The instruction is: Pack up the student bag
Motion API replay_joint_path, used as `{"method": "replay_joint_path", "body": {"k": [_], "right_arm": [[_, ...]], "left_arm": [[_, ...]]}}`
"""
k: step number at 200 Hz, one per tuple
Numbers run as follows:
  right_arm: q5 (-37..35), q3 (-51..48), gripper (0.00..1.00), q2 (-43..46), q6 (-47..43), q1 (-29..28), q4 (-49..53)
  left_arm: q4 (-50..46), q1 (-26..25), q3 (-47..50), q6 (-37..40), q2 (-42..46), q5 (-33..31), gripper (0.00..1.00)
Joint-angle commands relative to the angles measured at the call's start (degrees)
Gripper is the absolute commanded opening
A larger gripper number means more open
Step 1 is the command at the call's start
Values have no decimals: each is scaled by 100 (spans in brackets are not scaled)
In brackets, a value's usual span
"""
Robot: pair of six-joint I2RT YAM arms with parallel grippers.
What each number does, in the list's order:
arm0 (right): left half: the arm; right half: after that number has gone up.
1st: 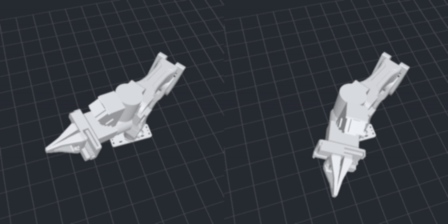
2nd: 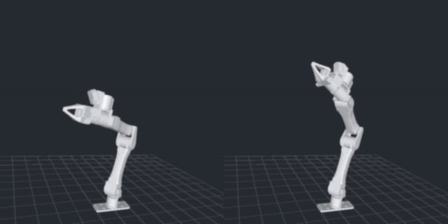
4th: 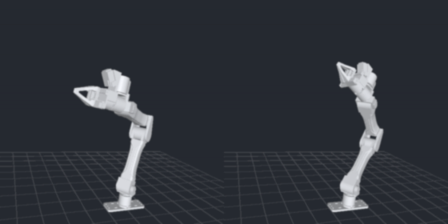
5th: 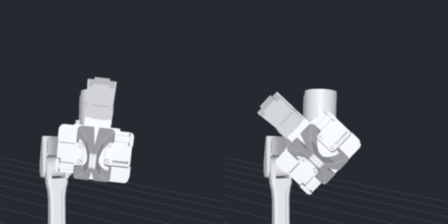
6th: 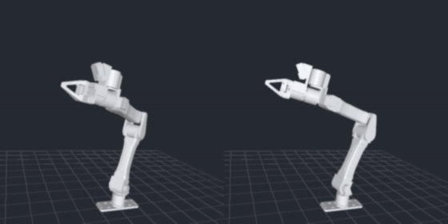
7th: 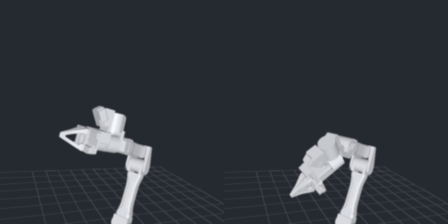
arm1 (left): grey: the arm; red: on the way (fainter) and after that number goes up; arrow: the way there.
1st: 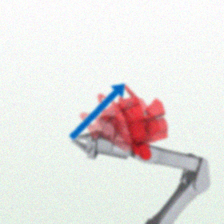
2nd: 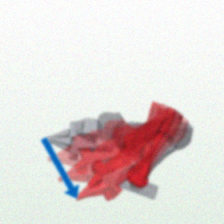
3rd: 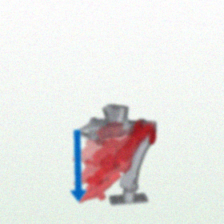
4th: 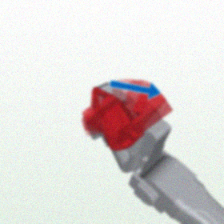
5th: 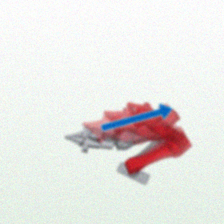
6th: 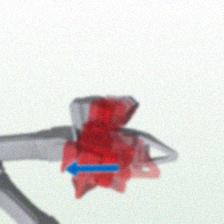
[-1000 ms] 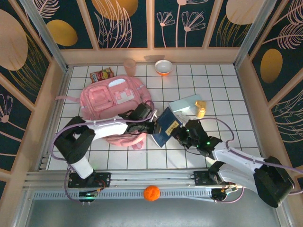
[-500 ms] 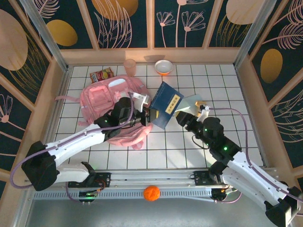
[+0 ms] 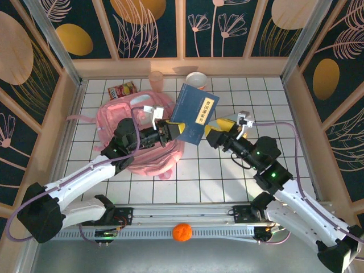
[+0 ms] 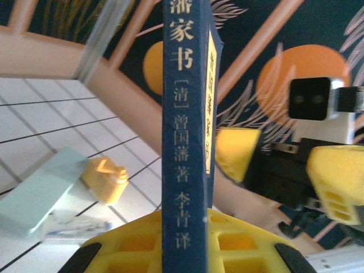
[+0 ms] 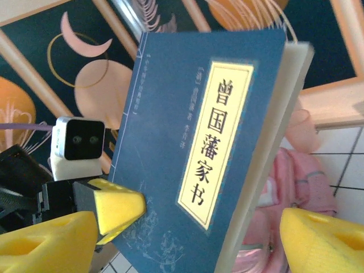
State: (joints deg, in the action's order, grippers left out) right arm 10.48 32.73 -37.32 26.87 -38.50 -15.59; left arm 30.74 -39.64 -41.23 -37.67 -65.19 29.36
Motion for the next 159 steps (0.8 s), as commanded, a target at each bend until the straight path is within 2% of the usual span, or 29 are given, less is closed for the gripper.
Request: {"method": "replay_joint_path", "body": {"k": [1,34,56,90,132,138,142,149,159], "right_arm": [[652,-87,85,72,-14,175,-756],[1544,-581,88,446,630,674,-1673],[1857,-620,89,477,776,846,-1845],[2462,-375,89,-90,800,837,-2157],[2865,-106,87,-863,898,835,-2398],[2961,-116,85,-904,903,838,-2506],[3013,-129,79,-917,907,836,-2587],[3095,-175,63,-918,893,842,-2699],[3143,-250,29,-847,793,861,-2751]], "left_arm": [[1206,24,51,-333,140,590,1],[1624,24,120,-617,14,825,0],[1693,18,108,-629,20,861,1],[1839,19,51,-714,-99,1121,2],[1898,26,-17,-704,-117,1277,3],[1849,20,-12,-674,-101,1237,3],[1798,26,-8,-640,-92,1192,3],[1665,22,-7,-579,-69,1090,5],[1406,25,-19,-456,-35,895,12]]}}
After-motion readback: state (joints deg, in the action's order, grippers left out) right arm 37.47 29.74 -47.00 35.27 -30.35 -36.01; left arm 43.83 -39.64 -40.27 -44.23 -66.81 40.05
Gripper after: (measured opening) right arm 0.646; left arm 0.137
